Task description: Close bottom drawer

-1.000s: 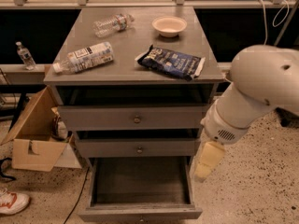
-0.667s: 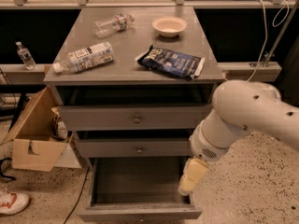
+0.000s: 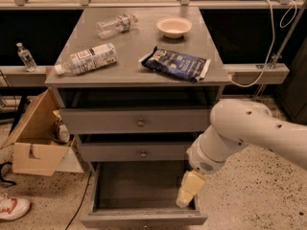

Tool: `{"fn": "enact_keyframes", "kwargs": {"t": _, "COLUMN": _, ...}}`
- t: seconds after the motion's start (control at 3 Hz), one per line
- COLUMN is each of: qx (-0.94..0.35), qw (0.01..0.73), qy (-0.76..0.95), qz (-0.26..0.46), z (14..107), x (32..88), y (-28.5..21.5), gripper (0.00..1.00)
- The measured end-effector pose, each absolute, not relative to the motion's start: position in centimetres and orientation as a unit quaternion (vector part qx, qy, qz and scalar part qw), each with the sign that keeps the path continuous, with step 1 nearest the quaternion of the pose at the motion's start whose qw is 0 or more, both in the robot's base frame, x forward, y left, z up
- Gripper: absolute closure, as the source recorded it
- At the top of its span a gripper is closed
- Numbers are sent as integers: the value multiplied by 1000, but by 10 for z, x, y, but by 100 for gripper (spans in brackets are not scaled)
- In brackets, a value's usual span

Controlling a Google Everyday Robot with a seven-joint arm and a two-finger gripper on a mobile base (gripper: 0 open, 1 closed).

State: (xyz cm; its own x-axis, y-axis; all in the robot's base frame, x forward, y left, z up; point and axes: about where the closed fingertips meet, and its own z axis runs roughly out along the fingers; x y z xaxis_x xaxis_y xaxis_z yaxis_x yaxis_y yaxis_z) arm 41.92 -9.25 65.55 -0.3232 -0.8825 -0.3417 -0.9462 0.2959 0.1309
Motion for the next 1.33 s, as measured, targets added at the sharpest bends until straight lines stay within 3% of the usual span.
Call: {"fn": "enact_keyframes", "kwargs": {"t": 1.33, "qx": -662, "qw": 152, "qy": 704, "qz": 207, "z": 498, "x": 412, "y": -74, "gripper": 0}}
